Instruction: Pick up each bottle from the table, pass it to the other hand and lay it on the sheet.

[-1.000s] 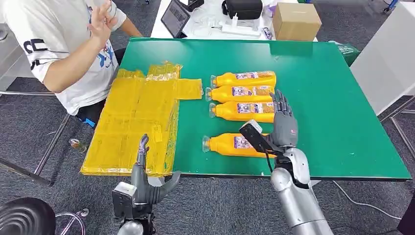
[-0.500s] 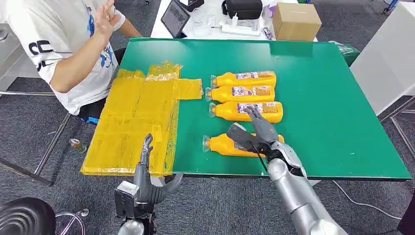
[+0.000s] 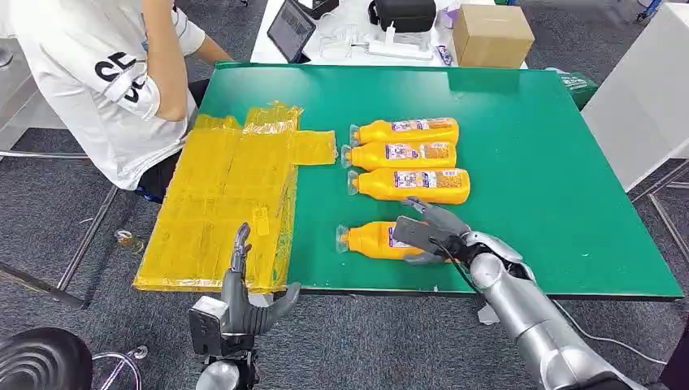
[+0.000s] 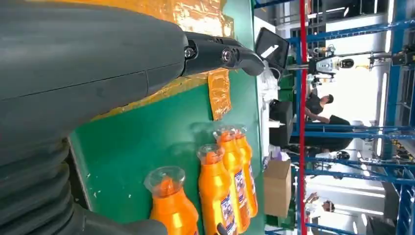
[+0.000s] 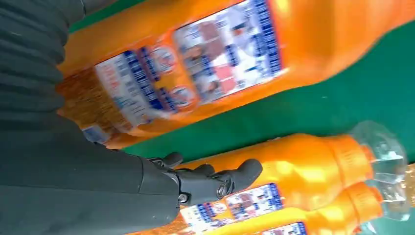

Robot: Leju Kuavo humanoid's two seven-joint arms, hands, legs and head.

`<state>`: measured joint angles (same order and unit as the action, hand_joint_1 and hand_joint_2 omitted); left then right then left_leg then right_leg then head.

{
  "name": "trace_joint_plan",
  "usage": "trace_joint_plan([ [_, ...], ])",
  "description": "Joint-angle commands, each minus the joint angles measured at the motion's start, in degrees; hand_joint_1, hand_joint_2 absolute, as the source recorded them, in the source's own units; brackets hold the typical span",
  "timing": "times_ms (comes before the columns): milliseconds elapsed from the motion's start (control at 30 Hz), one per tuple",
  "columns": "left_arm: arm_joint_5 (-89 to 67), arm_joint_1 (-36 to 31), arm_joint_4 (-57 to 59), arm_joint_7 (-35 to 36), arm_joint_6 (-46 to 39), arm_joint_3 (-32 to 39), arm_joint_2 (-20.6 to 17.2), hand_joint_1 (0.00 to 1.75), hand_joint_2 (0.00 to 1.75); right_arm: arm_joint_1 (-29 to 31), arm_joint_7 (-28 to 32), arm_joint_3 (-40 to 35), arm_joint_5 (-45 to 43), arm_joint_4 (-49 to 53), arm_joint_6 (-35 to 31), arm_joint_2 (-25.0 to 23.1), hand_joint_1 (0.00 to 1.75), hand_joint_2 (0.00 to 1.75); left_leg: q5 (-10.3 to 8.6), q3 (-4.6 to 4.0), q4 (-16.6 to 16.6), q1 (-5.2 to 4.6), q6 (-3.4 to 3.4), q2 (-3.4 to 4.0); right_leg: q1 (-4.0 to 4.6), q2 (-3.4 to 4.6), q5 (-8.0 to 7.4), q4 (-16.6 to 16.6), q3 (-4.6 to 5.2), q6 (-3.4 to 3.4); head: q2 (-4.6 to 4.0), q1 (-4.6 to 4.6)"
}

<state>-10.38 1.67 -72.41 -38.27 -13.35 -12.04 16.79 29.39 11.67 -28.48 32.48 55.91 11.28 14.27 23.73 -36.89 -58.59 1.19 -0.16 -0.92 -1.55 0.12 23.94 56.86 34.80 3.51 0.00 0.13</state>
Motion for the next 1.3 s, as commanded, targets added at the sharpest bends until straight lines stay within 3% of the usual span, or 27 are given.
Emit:
trace_joint_plan([
  [33, 0.1, -1.7, 3.7, 0.1, 0.2, 1.2, 0.5, 0.0, 1.75, 2.3, -1.4, -6.1, -0.2, 1.6, -0.1, 4.4, 0.0, 1.75, 0.15, 0.36, 0.0, 0.0, 0.09, 0.16, 0.06, 0.05, 0.1, 0.0, -0.34, -0.2, 0.0, 0.0],
  [200, -0.1, -1.7, 3.0, 0.0, 0.2, 1.1, 0.4, 0.0, 1.75, 1.7, -2.7, -7.3, -1.4, 5.2, -1.3, 7.5, 0.0, 1.75, 0.14, 0.32, 0.0, -0.01, 0.11, 0.09, 0.05, -0.01, 0.11, 0.0, -0.32, -0.18, 0.0, -0.02],
  [433, 0.3, -2.0, 4.8, 0.0, 0.5, 1.3, 0.4, 0.0, 1.75, -0.8, -5.4, -9.7, -3.3, 9.2, 3.2, 14.3, 0.0, 1.75, 0.07, 0.22, 0.0, -0.02, 0.08, -0.1, 0.01, -0.16, 0.1, -0.1, -0.26, -0.13, 0.0, 0.0],
  [533, 0.5, -2.8, 6.3, 0.0, 0.9, 0.7, 0.4, 0.0, 1.75, -0.4, -5.6, -11.6, -2.7, 2.4, 3.7, 11.9, 0.0, 1.75, 0.18, 0.58, 0.1, 0.02, 0.13, 0.01, 0.09, -0.1, 0.15, -0.2, -0.62, -0.26, 0.0, 0.0],
  [667, 0.8, -3.4, 7.4, 0.2, 1.2, 0.2, 0.5, 0.0, 1.75, 0.1, -5.3, -13.8, -1.1, -5.0, 1.4, 8.3, 0.0, 1.75, 0.09, 0.42, 0.1, 0.06, 0.06, 0.14, 0.1, 0.07, 0.01, -0.2, -0.4, -0.18, 0.0, -0.02],
  [967, 1.0, -3.7, 7.8, 0.6, 1.4, -0.3, 0.5, 0.0, 1.75, -0.2, -5.1, -13.9, -1.2, -8.4, 1.2, 7.0, 0.0, 1.75, 0.11, 0.54, 0.1, 0.08, 0.09, 0.08, 0.14, -0.02, 0.04, -0.2, -0.55, -0.18, 0.0, 0.02],
  [1300, 1.9, -3.9, 8.7, 1.2, 1.3, 0.4, 0.3, 0.0, 1.75, -1.2, -4.5, -10.8, 0.9, -10.4, -4.7, 4.3, 0.0, 1.75, 0.09, 0.8, 0.1, 0.06, 0.09, 0.06, 0.11, -0.04, 0.02, -0.2, -0.75, -0.17, 0.0, -0.02],
])
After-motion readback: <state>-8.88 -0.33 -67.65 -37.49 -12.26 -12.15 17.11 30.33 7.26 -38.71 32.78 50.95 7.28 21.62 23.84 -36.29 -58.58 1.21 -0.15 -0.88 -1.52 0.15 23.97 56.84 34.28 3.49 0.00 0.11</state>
